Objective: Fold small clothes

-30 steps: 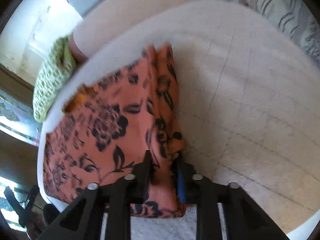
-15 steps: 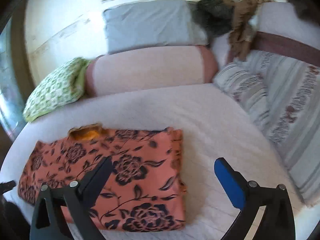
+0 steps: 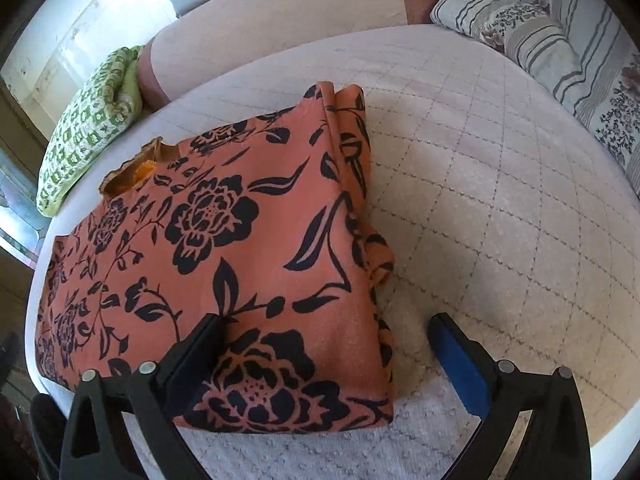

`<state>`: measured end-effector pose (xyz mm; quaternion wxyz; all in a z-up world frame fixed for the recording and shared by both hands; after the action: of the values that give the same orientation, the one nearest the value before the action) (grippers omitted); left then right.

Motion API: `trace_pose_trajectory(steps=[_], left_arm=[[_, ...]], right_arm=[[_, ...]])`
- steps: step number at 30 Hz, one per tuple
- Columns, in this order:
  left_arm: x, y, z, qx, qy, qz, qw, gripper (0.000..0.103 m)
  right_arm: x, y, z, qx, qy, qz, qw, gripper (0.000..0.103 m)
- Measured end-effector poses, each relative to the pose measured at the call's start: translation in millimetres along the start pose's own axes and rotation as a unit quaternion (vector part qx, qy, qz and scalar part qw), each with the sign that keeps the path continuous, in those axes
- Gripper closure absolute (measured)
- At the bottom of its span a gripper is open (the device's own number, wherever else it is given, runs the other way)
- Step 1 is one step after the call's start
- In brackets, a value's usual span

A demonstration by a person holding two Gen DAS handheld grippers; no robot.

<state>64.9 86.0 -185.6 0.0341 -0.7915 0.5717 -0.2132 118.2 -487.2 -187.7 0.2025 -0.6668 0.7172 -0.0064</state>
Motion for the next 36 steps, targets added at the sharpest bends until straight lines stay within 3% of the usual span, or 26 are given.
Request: trace_pose_trajectory(steps=[5, 7, 8, 9, 10, 12, 13, 15, 18, 20, 22, 23, 26, 27, 28, 29, 30, 31, 32, 33, 34, 36], left_arm=[[17.5, -49.4, 16.6, -0.006, 0.032, 0.014, 0.9994, 0.016], [16.8, -65.1, 45.2, -0.038, 0.044, 0.006, 0.9983, 0.02], [11.6, -65.3, 67.4, -0.074, 0.045, -0.008, 0.9962, 0.041], [3.4, -62.6, 77.5, -0.091, 0.031, -0.024, 0.9951, 0.08], [8.2, -63.9, 70.2, -0.075, 0.053, -0.021, 0.9956, 0.092], [25.4, -66.3, 39.8, -0.015, 0.042, 0.019, 0.9988, 0.092], [39.2, -65.3, 22.4, 0.019, 0.021, 0.052, 0.9982, 0.092], [48.0, -64.0, 24.0, 0.014, 0.003, 0.074, 0.9972, 0.087], [23.4, -62.7, 65.3, -0.067, -0.041, 0.033, 0.9964, 0.059], [16.2, -71.2, 65.3, -0.067, -0.009, -0.003, 0.9977, 0.05], [19.3, -93.3, 57.2, -0.035, -0.005, -0.006, 0.9994, 0.019], [21.2, -102.7, 57.4, -0.029, -0.007, -0.006, 0.9995, 0.014], [29.6, -132.5, 79.1, -0.037, -0.006, 0.002, 0.9993, 0.013], [32.3, -139.4, 95.2, -0.064, -0.002, 0.002, 0.9979, 0.02], [29.9, -142.5, 104.3, -0.081, 0.004, -0.005, 0.9967, 0.07], [26.8, -144.4, 110.3, -0.099, 0.02, -0.018, 0.9947, 0.09], [30.2, -147.8, 100.2, -0.092, 0.068, -0.035, 0.9928, 0.092], [38.5, -151.2, 78.6, -0.057, 0.103, -0.026, 0.9927, 0.092], [44.9, -151.6, 59.5, -0.024, 0.112, -0.006, 0.9934, 0.092], [49.7, -149.8, 46.0, 0.003, 0.113, 0.013, 0.9935, 0.091], [48.4, -145.9, 49.2, 0.0, 0.1, 0.021, 0.9947, 0.091], [19.3, -135.5, 87.5, -0.063, 0.045, -0.005, 0.997, 0.09]], right_arm=[[0.0, 1.0, 5.3, 0.006, -0.009, 0.001, 1.0, 0.0], [0.8, 2.8, 5.4, 0.01, -0.002, 0.001, 1.0, 0.0], [0.7, 3.0, 5.9, 0.011, 0.0, 0.001, 1.0, 0.0], [0.3, 2.7, 6.0, 0.011, -0.001, 0.001, 1.0, 0.0], [0.4, 2.8, 5.7, 0.011, -0.004, 0.002, 1.0, 0.0], [1.0, 2.6, 5.1, 0.012, -0.013, 0.004, 1.0, 0.0], [1.3, 2.2, 5.7, 0.013, -0.017, 0.005, 1.0, 0.0], [0.7, 1.9, 7.4, 0.015, -0.014, 0.004, 1.0, 0.0], [-1.0, -1.5, 8.7, 0.02, -0.003, 0.001, 1.0, 0.0], [0.8, -0.3, 7.2, 0.02, -0.01, 0.003, 1.0, 0.0], [2.6, 1.1, 5.6, 0.023, -0.018, 0.005, 1.0, 0.0], [3.2, 1.3, 5.4, 0.025, -0.019, 0.007, 0.999, 0.0], [1.3, 0.6, 7.5, 0.026, -0.005, 0.004, 1.0, 0.0], [0.7, 0.8, 7.7, 0.026, -0.002, 0.001, 1.0, 0.0], [0.9, 0.8, 7.3, 0.027, -0.003, 0.001, 1.0, 0.0], [1.5, 0.7, 7.0, 0.027, -0.006, 0.002, 1.0, 0.0], [2.1, 0.6, 6.4, 0.027, -0.008, 0.003, 1.0, 0.0], [2.3, 0.7, 5.8, 0.027, -0.009, 0.003, 1.0, 0.0], [2.4, 1.3, 5.3, 0.027, -0.009, 0.003, 1.0, 0.0], [2.5, 2.1, 4.9, 0.028, -0.009, 0.002, 1.0, 0.0], [2.4, 2.4, 4.8, 0.03, -0.009, 0.001, 1.0, 0.0], [1.8, 1.1, 6.7, 0.031, -0.003, 0.003, 1.0, 0.0]])
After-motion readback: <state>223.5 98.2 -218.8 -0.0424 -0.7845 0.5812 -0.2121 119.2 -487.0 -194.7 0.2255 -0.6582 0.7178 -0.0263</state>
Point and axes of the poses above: each gripper's, at about its wrist camera, not at the fingertips, and z roughly the way its jaws point, x to its right, y to its underside, the point moved 8 cm from there along z, roughly the way its jaws point, and after that the axes turned 13 degrees about -x, right-handed, at the moved point
